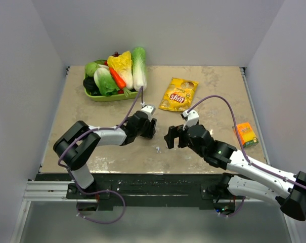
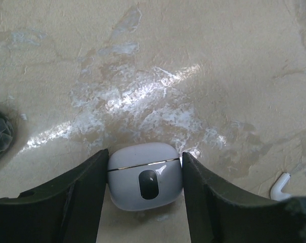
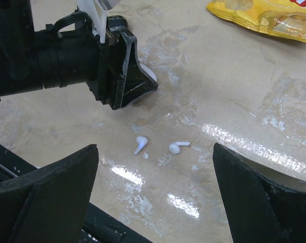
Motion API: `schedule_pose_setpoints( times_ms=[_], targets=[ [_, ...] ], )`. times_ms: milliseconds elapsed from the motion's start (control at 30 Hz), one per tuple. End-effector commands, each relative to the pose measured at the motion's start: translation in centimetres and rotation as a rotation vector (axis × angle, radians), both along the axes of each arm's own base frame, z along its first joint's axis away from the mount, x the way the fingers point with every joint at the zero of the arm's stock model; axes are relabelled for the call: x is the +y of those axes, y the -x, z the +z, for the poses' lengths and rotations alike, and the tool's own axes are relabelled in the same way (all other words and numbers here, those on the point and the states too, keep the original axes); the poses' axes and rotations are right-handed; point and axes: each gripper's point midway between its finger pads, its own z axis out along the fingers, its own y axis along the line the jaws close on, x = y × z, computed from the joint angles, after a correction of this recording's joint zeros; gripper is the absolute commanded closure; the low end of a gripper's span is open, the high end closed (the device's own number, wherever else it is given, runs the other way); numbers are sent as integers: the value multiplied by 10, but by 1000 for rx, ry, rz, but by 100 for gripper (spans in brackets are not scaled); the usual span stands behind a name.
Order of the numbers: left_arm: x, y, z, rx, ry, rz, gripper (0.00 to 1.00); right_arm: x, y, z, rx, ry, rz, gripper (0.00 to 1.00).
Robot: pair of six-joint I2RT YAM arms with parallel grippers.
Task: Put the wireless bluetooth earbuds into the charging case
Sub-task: Place the charging case at the center of the board.
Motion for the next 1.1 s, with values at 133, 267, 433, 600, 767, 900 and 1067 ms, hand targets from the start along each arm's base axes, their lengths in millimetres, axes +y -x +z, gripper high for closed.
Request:
schedule_pose_setpoints(
  times_ms=[133, 267, 433, 600, 767, 900, 1067],
  targets=[
    [7, -13, -6, 20, -47, 66, 69, -2, -5, 12, -36, -32, -33, 2],
    [12, -11, -9, 30, -58, 91, 49, -2, -5, 12, -36, -31, -36, 2],
    [18, -9, -5, 25, -60, 120, 35, -3, -6, 11, -36, -28, -42, 2],
    [23, -9, 1, 18, -59, 151, 27, -5, -6, 11, -36, -29, -47, 2],
    [29, -4, -1, 31, -77, 184, 24, -7, -5, 8, -34, -28, -53, 2],
    [25, -1, -1, 29, -83, 217, 22, -8, -4, 7, -33, -31, -54, 2],
    [16, 3, -7, 39, -115, 243, 21, -10, -3, 6, -31, -30, -58, 2]
  ],
)
